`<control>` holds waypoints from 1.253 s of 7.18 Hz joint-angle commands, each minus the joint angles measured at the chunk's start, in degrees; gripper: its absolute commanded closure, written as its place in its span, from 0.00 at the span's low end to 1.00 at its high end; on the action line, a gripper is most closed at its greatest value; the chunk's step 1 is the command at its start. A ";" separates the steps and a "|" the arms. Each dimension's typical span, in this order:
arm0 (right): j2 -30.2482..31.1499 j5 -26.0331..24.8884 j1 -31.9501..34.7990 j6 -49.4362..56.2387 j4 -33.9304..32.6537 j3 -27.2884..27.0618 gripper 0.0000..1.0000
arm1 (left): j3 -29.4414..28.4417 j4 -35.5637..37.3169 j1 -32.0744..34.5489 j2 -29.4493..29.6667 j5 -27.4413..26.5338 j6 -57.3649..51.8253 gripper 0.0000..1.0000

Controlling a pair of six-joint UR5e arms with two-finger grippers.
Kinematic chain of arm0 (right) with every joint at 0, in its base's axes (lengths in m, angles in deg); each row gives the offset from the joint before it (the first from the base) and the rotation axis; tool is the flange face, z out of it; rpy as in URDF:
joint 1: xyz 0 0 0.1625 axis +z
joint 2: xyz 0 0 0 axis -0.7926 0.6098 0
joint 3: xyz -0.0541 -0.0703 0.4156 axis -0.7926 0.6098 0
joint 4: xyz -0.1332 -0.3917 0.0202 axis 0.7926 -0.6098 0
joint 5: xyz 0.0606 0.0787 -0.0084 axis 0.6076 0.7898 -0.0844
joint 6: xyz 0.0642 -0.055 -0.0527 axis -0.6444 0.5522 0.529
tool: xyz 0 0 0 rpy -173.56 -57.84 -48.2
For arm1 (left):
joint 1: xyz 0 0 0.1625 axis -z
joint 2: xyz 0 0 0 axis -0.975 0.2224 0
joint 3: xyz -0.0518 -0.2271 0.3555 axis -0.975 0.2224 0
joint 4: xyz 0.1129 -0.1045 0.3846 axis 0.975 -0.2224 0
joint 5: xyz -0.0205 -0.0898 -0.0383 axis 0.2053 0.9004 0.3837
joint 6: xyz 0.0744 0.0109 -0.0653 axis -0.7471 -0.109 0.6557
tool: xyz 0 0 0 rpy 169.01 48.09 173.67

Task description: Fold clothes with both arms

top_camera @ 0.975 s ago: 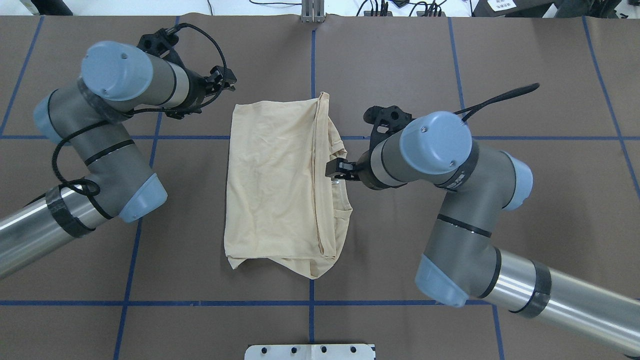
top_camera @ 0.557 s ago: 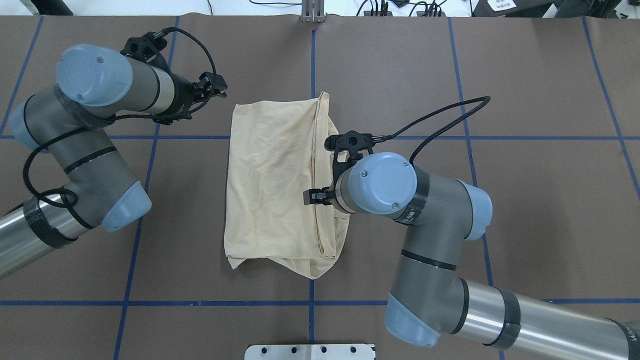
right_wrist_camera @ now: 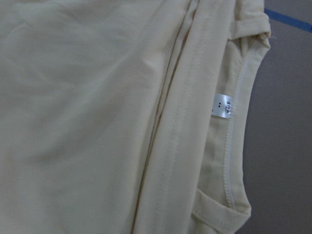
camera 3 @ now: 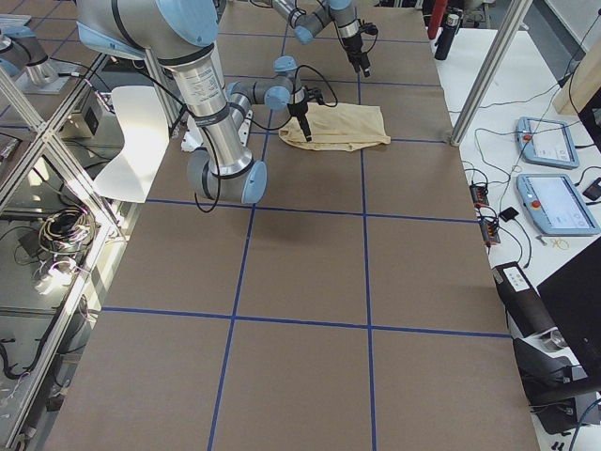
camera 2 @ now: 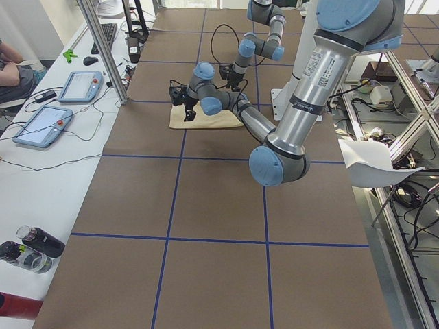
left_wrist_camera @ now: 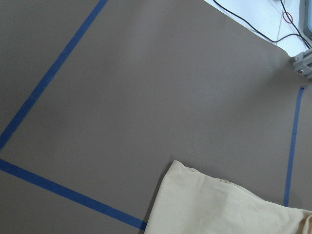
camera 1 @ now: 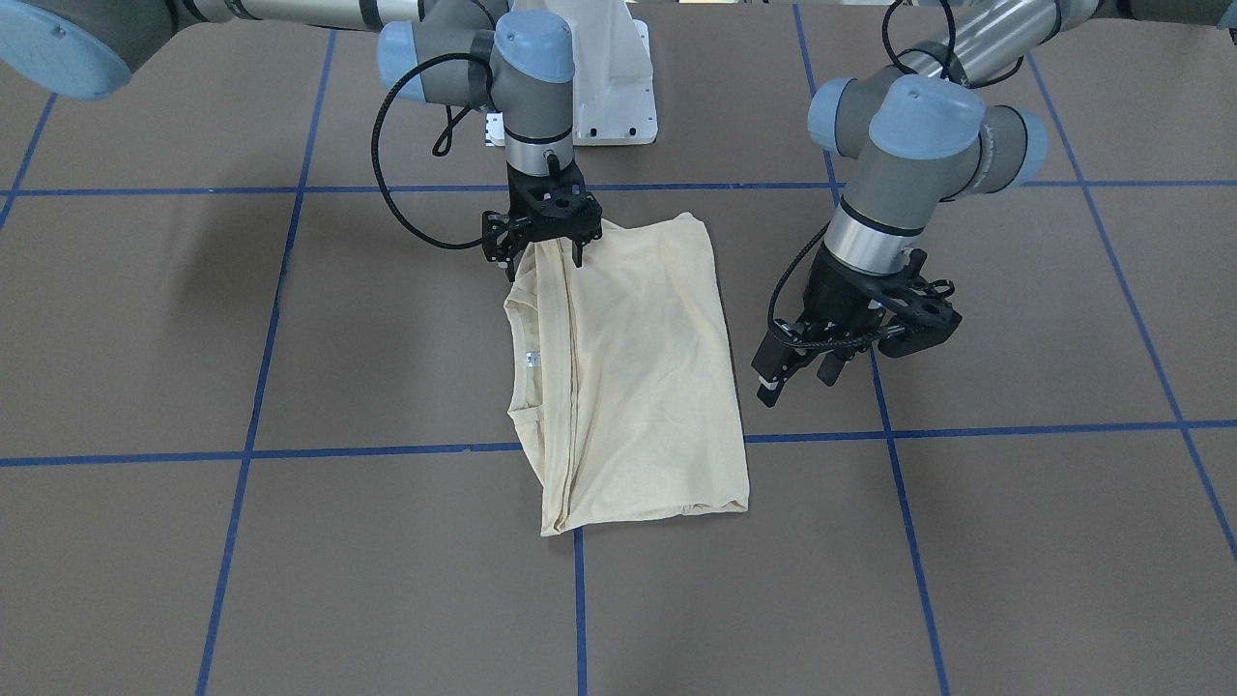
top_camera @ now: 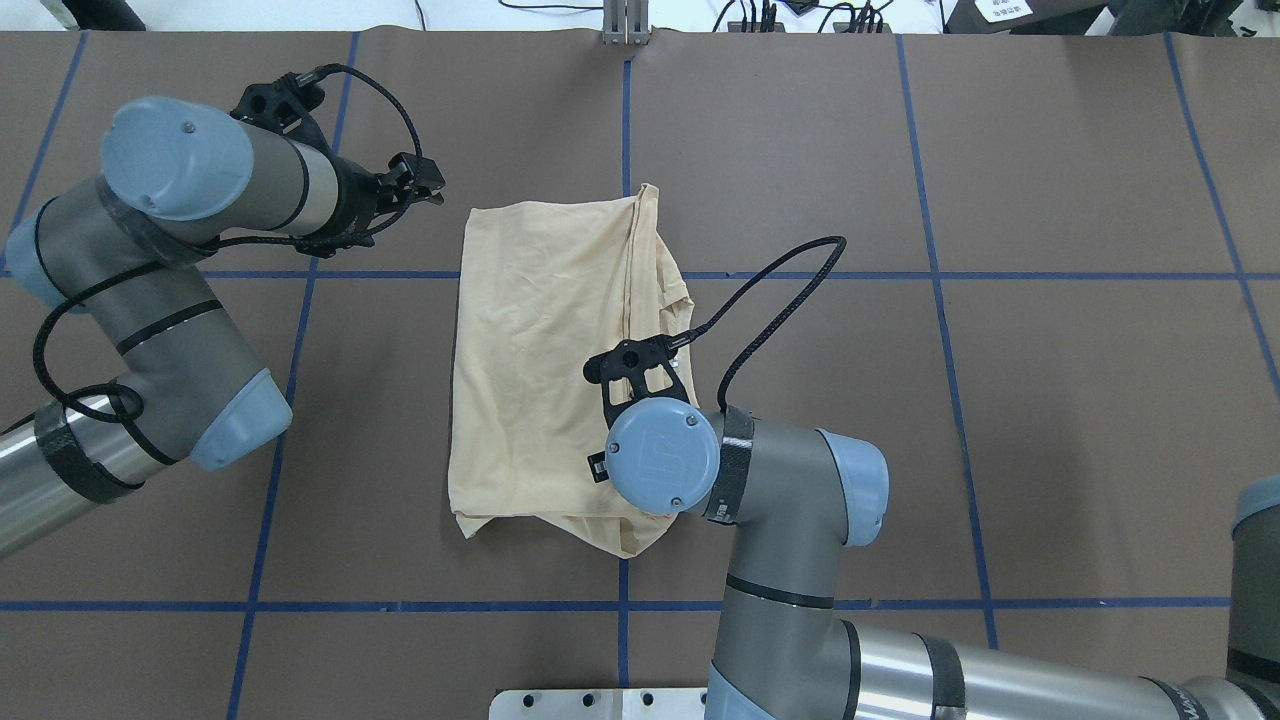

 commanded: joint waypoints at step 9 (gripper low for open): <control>0.71 3.04 -0.38 0.21 -3.26 0.91 0.02 | -0.38 -0.38 -0.10 -0.01 -0.02 0.18 0.00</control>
